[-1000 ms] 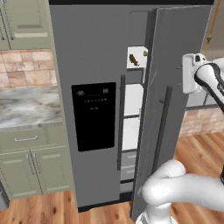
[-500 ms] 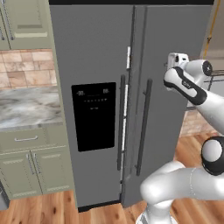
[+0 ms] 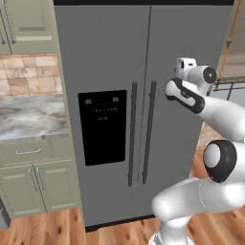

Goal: Pick up the frozen fish from the freezer, place it on any shelf in the fridge, and close the fridge and freezer doors when done.

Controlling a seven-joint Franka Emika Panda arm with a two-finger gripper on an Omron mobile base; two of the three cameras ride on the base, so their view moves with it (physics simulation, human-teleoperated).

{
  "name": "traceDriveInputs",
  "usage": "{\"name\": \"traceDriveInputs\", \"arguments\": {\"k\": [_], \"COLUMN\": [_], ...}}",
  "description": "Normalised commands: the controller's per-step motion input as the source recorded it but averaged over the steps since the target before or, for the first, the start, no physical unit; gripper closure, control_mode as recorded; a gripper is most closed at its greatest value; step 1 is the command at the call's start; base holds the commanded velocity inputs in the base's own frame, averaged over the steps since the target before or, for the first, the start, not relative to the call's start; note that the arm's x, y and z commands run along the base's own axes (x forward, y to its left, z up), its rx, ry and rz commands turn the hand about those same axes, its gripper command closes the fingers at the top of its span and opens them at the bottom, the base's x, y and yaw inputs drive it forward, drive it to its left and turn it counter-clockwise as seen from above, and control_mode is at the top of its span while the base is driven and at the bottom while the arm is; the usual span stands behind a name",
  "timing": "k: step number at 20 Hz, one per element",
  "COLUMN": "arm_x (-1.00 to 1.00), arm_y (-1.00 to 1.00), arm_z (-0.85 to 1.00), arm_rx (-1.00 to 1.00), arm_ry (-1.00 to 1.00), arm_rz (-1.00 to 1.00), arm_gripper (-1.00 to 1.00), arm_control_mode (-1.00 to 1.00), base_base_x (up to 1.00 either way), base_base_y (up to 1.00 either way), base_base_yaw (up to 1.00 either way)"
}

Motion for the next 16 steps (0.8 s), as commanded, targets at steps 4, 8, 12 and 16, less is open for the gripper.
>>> {"name": "traceDriveInputs", "arguments": {"k": [4, 8, 12, 16], "arm_x": [0.46, 0.26, 0.21, 0.32], "arm_y": [0.39, 0.27, 0.14, 0.02], "arm_z": [-0.16, -0.13, -0.09, -0.07], "arm_rx": [-0.1, -0.08, -0.07, -0.04], "arm_ry": [0.0, 0.0, 0.0, 0.0], "arm_rz": [-0.1, -0.08, -0.06, -0.05], "arm_gripper": [-1.0, -1.0, -1.0, -1.0], "arm_control_mode": [-1.0, -1.0, -1.0, -1.0], "base_base_x": [0.0, 0.0, 0.0, 0.0], "base_base_y": [0.0, 0.0, 0.0, 0.0], "base_base_yaw": [0.0, 0.0, 0.0, 0.0]}}
